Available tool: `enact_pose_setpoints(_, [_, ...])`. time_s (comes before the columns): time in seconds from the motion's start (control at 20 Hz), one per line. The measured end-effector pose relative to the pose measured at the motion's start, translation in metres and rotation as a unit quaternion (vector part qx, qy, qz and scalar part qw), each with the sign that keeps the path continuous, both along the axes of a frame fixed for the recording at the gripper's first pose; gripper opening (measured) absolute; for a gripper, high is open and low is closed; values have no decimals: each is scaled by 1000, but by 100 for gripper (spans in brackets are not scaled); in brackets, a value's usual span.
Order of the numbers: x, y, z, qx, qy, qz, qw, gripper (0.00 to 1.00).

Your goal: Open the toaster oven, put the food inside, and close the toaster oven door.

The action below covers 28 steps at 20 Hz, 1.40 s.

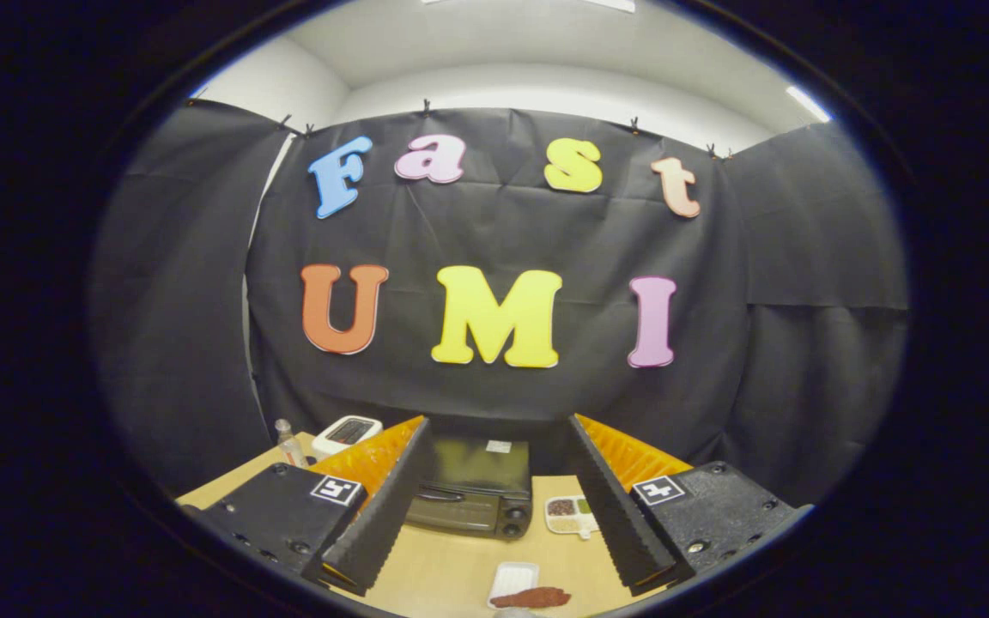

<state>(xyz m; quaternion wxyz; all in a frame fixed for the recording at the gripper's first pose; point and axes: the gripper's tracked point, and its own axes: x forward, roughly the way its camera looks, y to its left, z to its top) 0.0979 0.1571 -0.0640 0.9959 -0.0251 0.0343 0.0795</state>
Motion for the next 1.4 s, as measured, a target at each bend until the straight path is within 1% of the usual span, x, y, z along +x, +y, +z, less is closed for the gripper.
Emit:
enact_pose_setpoints(0.2, [34, 46, -30, 8, 15, 26, 1000, 100])
enact_pose_setpoints(0.45, [76, 87, -63, 12, 20, 33, 999, 100])
enact_pose_setpoints(0.75, [132, 106, -128, -5, 46, 8, 999, 100])
enact_pose_setpoints(0.95, [171, 105, -189, -18, 95, -16, 995, 100])
enact_pose_setpoints(1.1, [184, 109, -222, -24, 120, -26, 992, 100])
enact_pose_setpoints(1.25, [181, 112, -246, -33, 142, -32, 989, 100])
enact_pose_setpoints(1.4, [178, 111, -245, -29, 138, -38, 989, 100])
